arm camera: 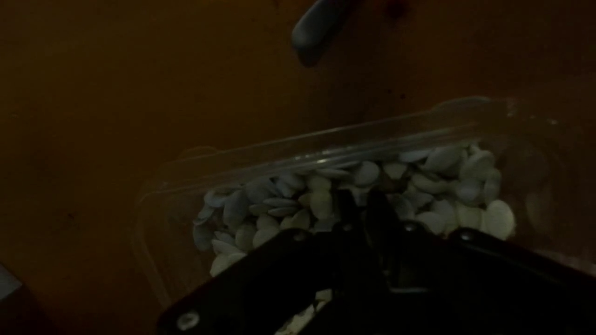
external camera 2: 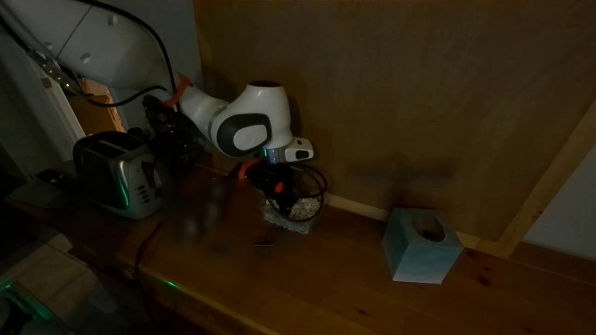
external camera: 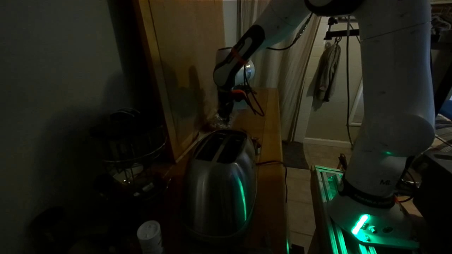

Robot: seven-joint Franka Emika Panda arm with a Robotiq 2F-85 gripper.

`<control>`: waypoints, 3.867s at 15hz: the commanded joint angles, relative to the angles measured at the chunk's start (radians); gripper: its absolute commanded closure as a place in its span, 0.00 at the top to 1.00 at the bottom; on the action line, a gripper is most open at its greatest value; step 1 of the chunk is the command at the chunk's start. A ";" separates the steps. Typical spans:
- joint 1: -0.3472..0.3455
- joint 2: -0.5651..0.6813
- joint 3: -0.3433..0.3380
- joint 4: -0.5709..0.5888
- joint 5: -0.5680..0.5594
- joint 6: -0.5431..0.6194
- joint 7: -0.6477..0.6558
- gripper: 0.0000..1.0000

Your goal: Put the white object on the spoon then put it inside the silver object

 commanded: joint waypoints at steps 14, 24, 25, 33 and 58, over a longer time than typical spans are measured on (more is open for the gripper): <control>-0.004 -0.103 0.019 0.027 0.007 -0.082 -0.043 0.01; 0.004 -0.258 -0.032 -0.002 -0.074 -0.525 0.020 0.01; 0.004 -0.269 -0.035 -0.017 -0.072 -0.554 0.037 0.01; 0.002 -0.262 -0.046 -0.068 -0.044 -0.606 0.095 0.02; 0.009 -0.251 -0.046 -0.197 0.094 -0.506 0.161 0.01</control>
